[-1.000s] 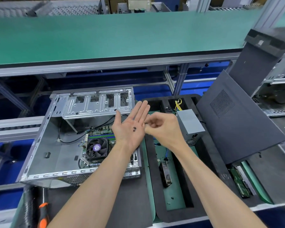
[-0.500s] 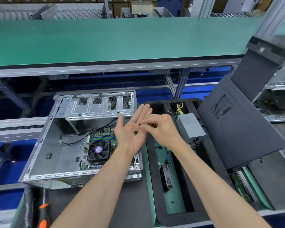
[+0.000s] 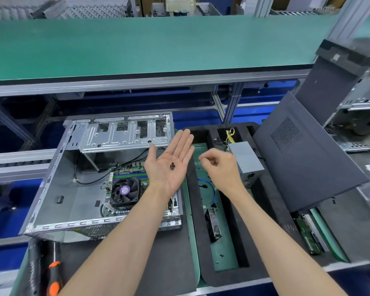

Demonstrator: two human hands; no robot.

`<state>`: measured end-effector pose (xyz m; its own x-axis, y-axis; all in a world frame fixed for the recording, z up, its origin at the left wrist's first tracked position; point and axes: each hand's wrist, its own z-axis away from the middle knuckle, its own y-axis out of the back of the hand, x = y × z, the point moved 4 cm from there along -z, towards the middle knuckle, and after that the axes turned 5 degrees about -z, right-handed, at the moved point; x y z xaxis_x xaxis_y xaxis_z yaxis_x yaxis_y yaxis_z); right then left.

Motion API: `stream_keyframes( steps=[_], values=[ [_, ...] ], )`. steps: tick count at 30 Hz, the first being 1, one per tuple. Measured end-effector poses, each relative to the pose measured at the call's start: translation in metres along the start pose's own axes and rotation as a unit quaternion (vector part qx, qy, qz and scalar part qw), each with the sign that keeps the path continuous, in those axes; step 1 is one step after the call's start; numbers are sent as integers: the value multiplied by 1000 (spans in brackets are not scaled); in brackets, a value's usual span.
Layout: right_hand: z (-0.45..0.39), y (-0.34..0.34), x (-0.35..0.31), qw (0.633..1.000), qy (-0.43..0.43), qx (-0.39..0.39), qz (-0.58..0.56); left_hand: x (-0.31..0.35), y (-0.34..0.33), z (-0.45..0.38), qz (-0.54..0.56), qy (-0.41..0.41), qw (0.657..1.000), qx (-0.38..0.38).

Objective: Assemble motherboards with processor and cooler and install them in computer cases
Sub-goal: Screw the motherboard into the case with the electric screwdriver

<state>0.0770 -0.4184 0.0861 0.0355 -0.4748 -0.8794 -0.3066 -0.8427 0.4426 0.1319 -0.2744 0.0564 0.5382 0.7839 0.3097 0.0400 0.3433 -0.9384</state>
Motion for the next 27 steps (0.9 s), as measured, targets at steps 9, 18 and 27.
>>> stream_keyframes(
  steps=[9, 18, 27],
  values=[
    [70, -70, 97, 921, -69, -290, 251, -2, -2, 0, 8, 3, 1000, -4],
    [77, -87, 98, 885, 15, -327, 332, -3, -1, 2, -8, -1, 1000, 9],
    [90, -99, 88, 809, 109, -358, 454, -3, 0, 4, -21, -5, 1000, 9]
  ],
)
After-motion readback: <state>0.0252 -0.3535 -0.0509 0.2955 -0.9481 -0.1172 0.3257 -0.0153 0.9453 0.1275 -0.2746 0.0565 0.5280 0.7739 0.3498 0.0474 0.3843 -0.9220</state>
